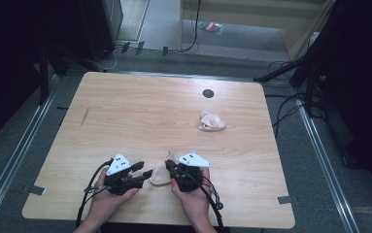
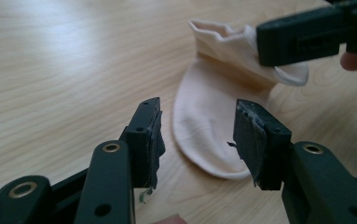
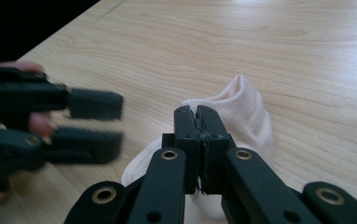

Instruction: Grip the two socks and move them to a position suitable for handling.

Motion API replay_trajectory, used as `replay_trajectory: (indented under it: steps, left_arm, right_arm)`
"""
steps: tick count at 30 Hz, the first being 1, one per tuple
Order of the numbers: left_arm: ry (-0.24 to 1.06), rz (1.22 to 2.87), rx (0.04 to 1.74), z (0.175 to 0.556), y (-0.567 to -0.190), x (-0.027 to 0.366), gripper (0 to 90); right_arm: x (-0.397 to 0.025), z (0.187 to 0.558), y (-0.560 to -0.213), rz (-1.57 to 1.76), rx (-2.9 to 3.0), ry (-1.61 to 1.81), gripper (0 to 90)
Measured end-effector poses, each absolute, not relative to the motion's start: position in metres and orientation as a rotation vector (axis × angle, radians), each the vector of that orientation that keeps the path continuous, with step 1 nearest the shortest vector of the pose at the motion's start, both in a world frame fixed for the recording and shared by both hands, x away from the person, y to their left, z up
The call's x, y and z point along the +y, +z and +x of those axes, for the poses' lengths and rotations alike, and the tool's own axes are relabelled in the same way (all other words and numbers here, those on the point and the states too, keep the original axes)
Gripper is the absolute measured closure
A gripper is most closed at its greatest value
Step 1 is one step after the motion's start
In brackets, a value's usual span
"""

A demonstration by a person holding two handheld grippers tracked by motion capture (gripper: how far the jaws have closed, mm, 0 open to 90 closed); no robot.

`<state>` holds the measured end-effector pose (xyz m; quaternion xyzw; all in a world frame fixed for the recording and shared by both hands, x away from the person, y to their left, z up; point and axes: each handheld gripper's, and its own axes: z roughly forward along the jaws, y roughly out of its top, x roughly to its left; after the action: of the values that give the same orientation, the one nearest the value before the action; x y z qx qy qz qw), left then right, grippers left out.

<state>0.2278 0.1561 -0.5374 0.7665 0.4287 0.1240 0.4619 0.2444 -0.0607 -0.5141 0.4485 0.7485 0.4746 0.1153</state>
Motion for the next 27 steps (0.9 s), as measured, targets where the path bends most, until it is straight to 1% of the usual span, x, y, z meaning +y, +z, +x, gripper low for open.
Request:
replay_trajectory:
  steps: [1,3,5,6,7,8,9,10,11,12,16,19,22,24,27]
  left_arm:
    - [0.306,1.900,1.053,0.228,-0.538,0.153,54.3]
    - [0.305,1.942,1.061,0.231,-0.541,0.144,54.7]
    - [0.307,1.967,1.074,0.233,-0.542,0.138,58.4]
    - [0.352,1.996,1.085,0.234,-0.544,0.135,58.4]
    - [0.360,2.006,1.087,0.235,-0.545,0.133,61.2]
    - [0.347,2.016,1.086,0.236,-0.547,0.132,67.3]
    - [0.345,2.025,1.087,0.236,-0.548,0.130,67.3]
    - [0.353,2.055,1.062,0.235,-0.549,0.129,73.2]
    - [0.353,2.055,1.062,0.235,-0.549,0.129,76.2]
    - [0.354,2.060,1.054,0.235,-0.549,0.129,76.2]
    - [0.305,2.056,1.038,0.237,-0.549,0.133,87.6]
    - [0.294,2.055,1.038,0.238,-0.548,0.140,88.7]
    - [0.314,2.058,1.037,0.239,-0.545,0.152,89.4]
    - [0.305,2.044,1.035,0.241,-0.541,0.164,89.9]
    - [0.303,2.036,1.032,0.242,-0.538,0.172,90.0]
  right_arm:
    - [-0.061,0.244,-0.514,1.317,2.193,1.399,88.8]
    - [-0.062,0.244,-0.513,1.319,2.193,1.408,88.8]
    - [-0.063,0.244,-0.512,1.311,2.197,1.427,88.8]
    - [-0.063,0.243,-0.511,1.320,2.194,1.429,88.8]
    - [-0.065,0.242,-0.510,1.322,2.193,1.439,88.8]
    - [-0.068,0.242,-0.508,1.332,2.183,1.448,88.8]
    - [-0.068,0.242,-0.508,1.332,2.183,1.448,88.8]
    - [-0.073,0.242,-0.506,1.338,2.170,1.451,89.3]
    - [-0.073,0.242,-0.506,1.338,2.170,1.451,89.3]
    - [-0.076,0.243,-0.505,1.353,2.159,1.461,89.4]
    - [-0.093,0.245,-0.500,1.373,2.116,1.476,89.7]
    - [-0.101,0.245,-0.498,1.374,2.101,1.477,90.0]
    - [-0.113,0.244,-0.497,1.367,2.072,1.429,90.0]
    - [-0.127,0.246,-0.500,1.415,2.059,1.427,90.0]
    - [-0.136,0.247,-0.505,1.451,2.057,1.425,90.0]
